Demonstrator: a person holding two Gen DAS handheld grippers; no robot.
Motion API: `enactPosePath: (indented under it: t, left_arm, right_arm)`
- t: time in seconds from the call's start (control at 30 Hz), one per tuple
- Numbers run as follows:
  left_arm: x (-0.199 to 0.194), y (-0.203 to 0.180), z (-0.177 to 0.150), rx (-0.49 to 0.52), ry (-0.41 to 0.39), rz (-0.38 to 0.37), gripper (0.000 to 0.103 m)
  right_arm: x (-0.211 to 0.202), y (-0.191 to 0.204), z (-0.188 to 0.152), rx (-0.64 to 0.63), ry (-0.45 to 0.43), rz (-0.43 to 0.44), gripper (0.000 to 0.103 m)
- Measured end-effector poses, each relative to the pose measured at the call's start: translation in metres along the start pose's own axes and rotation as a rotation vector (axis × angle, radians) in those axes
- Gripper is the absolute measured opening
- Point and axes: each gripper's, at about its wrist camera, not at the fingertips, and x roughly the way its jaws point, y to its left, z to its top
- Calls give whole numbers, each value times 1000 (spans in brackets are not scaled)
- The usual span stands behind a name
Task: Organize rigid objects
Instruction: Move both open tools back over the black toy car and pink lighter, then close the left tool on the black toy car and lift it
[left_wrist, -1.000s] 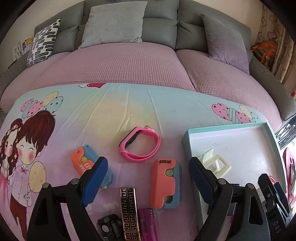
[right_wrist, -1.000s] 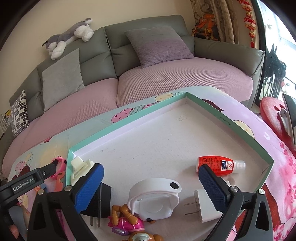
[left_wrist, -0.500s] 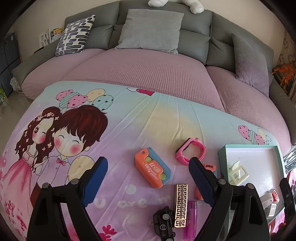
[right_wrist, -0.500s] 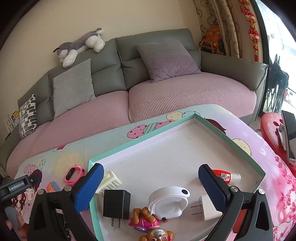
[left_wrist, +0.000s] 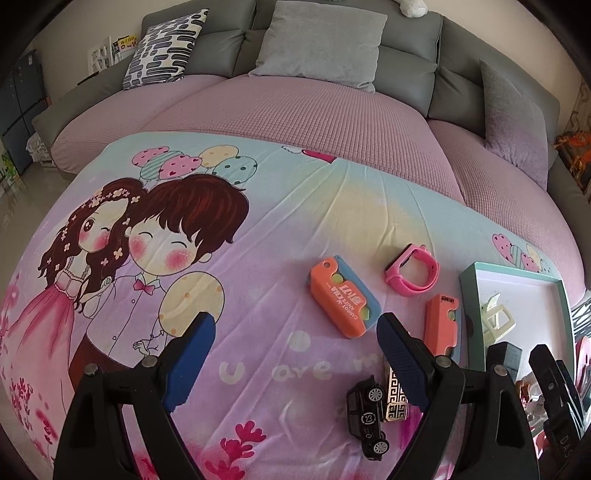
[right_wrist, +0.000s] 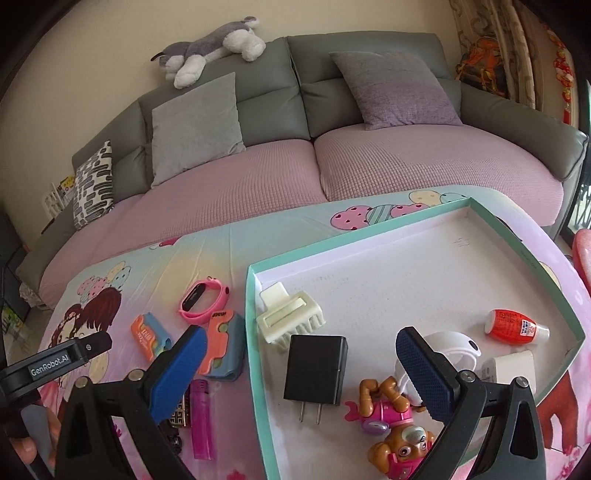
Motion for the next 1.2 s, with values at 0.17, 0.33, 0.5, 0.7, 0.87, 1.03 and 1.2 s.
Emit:
enactPosePath:
  t: [0.17,0.33,0.5,0.7,0.87,1.03,1.2]
  left_arm:
    - [8,-4,-16,25,50,-12,90]
    - [15,-14,-30,65,98,-44,90]
    - [21,-22,-42,122,144,-46,90]
    - [23,-26,-49,124,165,-68,90]
    - [30,-40,-54,169,175,-87,90]
    - [27,-53,-57,203,173,-127,76]
    - [22,-57,-58,214,175,-171,56]
  right_arm:
    - [1,6,-4,-3,23,4,103]
    - [3,10,-7,-3,47,14,103]
    - [5,12,-8,-12,53,3,103]
    - [11,15,-11,-26,75,-8,103]
    - [14,18,-12,-50,83,-25,103]
    - [15,15,-13,-45,85,-33,103]
    - [16,12,-13,-34,89,-37,103]
